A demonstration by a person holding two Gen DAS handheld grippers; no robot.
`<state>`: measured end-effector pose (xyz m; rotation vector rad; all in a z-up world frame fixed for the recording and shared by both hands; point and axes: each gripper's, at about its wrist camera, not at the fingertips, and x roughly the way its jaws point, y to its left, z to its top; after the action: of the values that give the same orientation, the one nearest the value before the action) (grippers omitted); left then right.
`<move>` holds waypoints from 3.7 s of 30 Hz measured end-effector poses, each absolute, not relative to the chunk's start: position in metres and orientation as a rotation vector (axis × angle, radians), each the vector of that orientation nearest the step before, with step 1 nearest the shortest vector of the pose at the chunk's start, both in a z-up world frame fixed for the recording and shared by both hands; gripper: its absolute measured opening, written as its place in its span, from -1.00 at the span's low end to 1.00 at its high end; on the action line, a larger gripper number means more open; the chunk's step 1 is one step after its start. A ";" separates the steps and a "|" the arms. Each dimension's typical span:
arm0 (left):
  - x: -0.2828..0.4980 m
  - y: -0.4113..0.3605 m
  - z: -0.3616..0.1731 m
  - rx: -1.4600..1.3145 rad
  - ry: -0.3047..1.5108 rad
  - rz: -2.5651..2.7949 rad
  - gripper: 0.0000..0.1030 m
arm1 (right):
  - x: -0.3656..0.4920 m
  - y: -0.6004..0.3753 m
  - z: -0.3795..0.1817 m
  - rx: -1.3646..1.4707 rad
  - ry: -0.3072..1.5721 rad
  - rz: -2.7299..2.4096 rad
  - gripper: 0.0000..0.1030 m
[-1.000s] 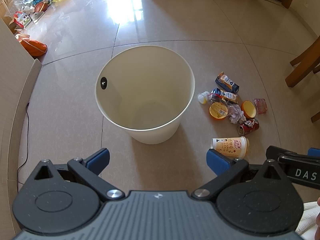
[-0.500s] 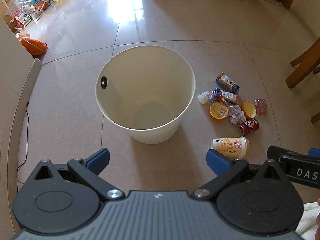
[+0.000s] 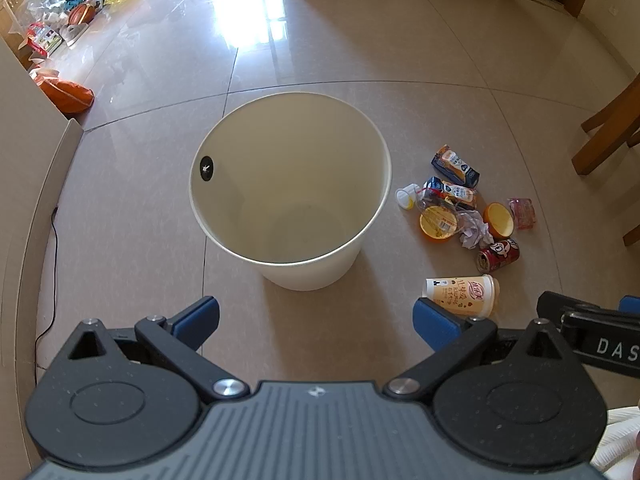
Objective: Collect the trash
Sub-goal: 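Move the left tool toward the white bin while the right tool approaches the trash pile, then close the left tool on the white bin rim while the right tool nears the milk-tea cup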
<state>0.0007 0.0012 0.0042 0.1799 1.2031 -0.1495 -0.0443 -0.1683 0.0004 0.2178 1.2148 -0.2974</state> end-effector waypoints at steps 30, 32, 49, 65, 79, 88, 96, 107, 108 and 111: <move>0.038 -0.012 -0.016 0.223 1.216 -0.140 0.99 | -0.020 -0.185 -0.026 0.242 1.265 -0.311 1.00; 0.043 -0.012 -0.019 0.223 1.220 -0.132 0.99 | -0.016 -0.187 -0.030 0.241 1.271 -0.309 1.00; 0.086 -0.011 -0.037 0.238 1.239 -0.051 0.99 | 0.023 -0.212 -0.055 0.229 1.293 -0.282 1.00; 0.109 -0.030 -0.059 0.302 1.260 0.012 0.99 | 0.050 -0.222 -0.093 0.261 1.325 -0.217 1.00; 0.122 -0.029 -0.065 0.314 1.242 0.034 0.99 | 0.076 -0.212 -0.094 0.300 1.360 -0.185 1.00; 0.135 -0.014 -0.068 0.279 1.211 -0.006 0.99 | 0.091 -0.190 -0.083 0.261 1.328 -0.174 1.00; 0.139 0.023 -0.079 0.283 1.165 -0.082 0.99 | 0.093 -0.185 -0.089 0.187 1.317 -0.185 1.00; 0.176 0.098 -0.102 0.238 1.076 -0.070 0.93 | 0.091 -0.196 -0.090 0.199 1.304 -0.194 1.00; 0.178 0.100 -0.108 0.243 1.081 -0.078 0.93 | 0.090 -0.197 -0.091 0.207 1.306 -0.194 1.00; 0.185 0.105 -0.125 0.245 1.100 -0.090 0.60 | 0.087 -0.201 -0.093 0.210 1.305 -0.197 1.00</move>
<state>0.1854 0.1054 -0.1252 0.2446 1.0999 -0.0900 0.0872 -0.2008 -0.0928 0.2100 1.3052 -0.1970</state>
